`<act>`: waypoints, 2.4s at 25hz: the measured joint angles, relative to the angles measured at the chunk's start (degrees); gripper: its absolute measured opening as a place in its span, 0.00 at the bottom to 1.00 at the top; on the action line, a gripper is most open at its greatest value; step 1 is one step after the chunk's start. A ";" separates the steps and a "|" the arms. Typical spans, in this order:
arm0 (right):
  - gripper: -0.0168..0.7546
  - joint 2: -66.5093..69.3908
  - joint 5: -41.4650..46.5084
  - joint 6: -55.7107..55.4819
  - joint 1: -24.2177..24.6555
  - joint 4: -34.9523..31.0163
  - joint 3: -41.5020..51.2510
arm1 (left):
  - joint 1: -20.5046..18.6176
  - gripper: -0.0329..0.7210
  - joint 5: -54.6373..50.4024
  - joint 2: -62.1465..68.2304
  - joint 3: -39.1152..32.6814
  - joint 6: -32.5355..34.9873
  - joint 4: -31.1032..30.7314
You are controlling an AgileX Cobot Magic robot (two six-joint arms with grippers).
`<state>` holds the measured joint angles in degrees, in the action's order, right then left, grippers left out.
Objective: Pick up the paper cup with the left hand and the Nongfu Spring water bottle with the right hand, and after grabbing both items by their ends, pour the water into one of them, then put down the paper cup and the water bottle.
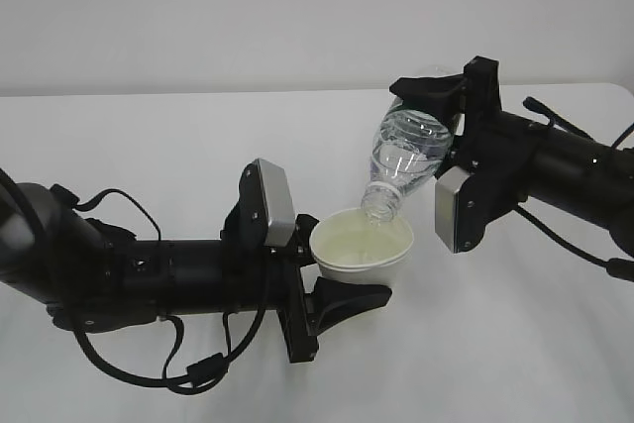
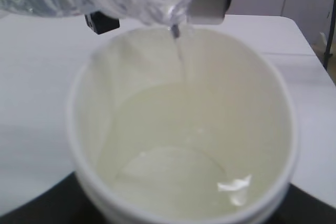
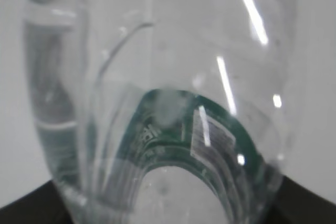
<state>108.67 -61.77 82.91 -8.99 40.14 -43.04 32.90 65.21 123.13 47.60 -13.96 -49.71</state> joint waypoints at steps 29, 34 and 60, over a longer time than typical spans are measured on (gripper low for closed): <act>0.61 0.00 -0.49 -4.38 0.00 0.09 0.00 | 0.00 0.60 -0.10 0.00 0.00 0.00 -0.21; 0.61 0.00 -0.53 -6.98 0.00 0.38 0.00 | 0.00 0.60 -0.20 0.00 0.00 0.00 -0.11; 0.61 0.00 -2.58 -24.04 0.00 -0.57 0.00 | 0.00 0.60 -0.20 0.00 0.00 0.00 0.21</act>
<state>108.67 -64.35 58.87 -8.99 39.57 -43.04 32.90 65.01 123.13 47.60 -13.96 -49.51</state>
